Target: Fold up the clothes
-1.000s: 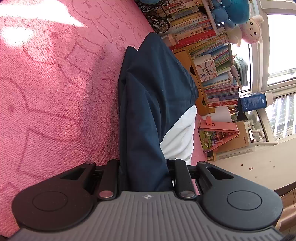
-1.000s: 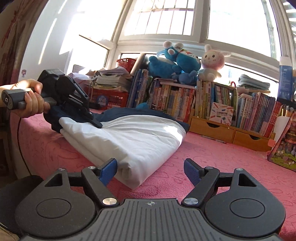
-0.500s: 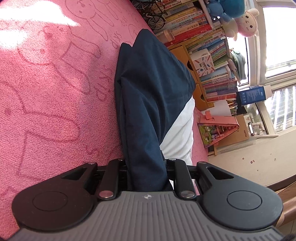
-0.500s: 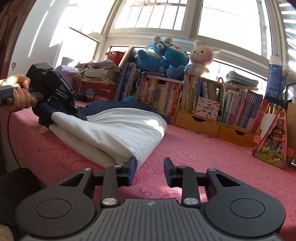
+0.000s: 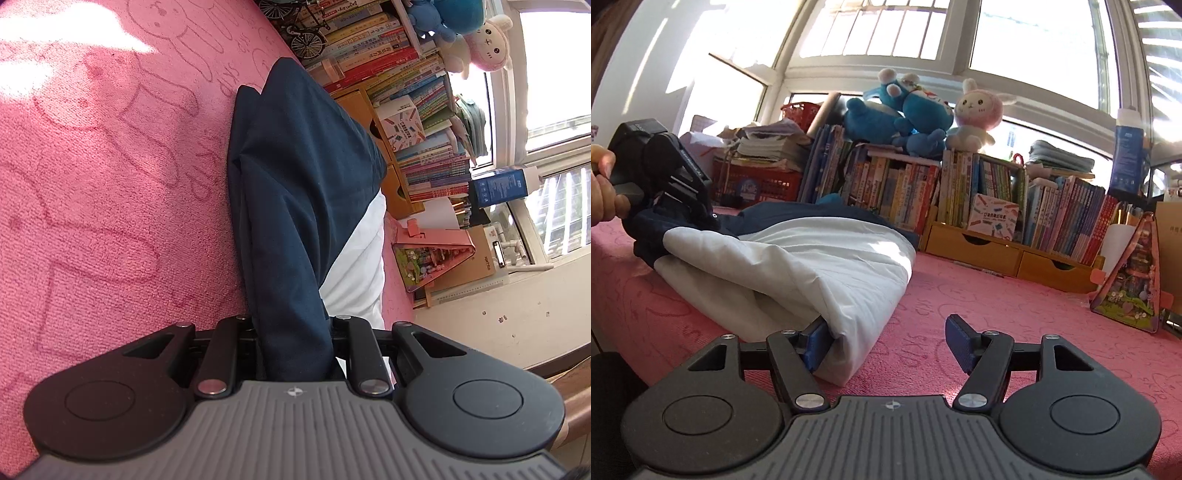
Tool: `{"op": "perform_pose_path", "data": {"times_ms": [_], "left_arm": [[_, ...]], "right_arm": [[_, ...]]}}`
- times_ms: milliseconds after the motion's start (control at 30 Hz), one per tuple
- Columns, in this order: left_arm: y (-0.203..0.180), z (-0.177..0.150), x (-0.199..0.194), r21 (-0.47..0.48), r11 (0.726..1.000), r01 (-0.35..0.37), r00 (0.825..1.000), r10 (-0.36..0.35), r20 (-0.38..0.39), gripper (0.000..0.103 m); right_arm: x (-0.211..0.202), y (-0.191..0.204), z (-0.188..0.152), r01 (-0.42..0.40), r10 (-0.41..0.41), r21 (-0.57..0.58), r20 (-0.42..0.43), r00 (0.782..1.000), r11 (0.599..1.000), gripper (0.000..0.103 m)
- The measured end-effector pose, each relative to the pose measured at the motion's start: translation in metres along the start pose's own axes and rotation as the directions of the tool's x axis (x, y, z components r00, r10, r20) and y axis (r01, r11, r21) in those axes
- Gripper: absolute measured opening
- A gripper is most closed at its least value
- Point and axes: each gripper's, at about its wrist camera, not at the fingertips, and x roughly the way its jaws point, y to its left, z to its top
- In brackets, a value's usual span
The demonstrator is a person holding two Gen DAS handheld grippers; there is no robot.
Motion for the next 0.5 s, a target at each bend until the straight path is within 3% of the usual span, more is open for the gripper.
{"op": "perform_pose_path", "data": {"times_ms": [67, 167, 233, 367, 433, 500], "left_arm": [[-0.002, -0.001, 0.000, 0.019, 1.000, -0.003, 1.000, 0.003, -0.004, 0.020], [0.001, -0.001, -0.001, 0.007, 1.000, 0.010, 1.000, -0.010, 0.000, 0.018], [0.004, -0.001, -0.002, -0.002, 1.000, 0.022, 1.000, -0.022, 0.000, 0.018], [0.004, -0.001, -0.003, 0.003, 1.000, 0.031, 1.000, -0.031, 0.001, 0.017], [0.004, -0.002, -0.003, 0.008, 0.999, 0.034, 0.999, -0.034, 0.004, 0.017], [0.005, -0.003, -0.004, 0.014, 0.999, 0.039, 0.999, -0.039, 0.008, 0.017]], "right_arm": [[0.006, -0.023, 0.005, -0.093, 0.098, 0.086, -0.057, 0.994, 0.992, 0.064], [0.014, -0.057, 0.011, -0.218, 0.250, 0.222, -0.125, 0.960, 0.950, 0.061], [0.020, -0.079, 0.016, -0.291, 0.352, 0.315, -0.158, 0.923, 0.904, 0.062], [0.032, -0.125, 0.025, -0.400, 0.547, 0.498, -0.189, 0.816, 0.769, 0.090], [0.074, -0.152, 0.033, -0.357, 0.562, 0.611, -0.179, 0.807, 0.707, 0.092], [0.125, -0.166, 0.040, -0.305, 0.554, 0.657, -0.206, 0.807, 0.689, 0.093]]}}
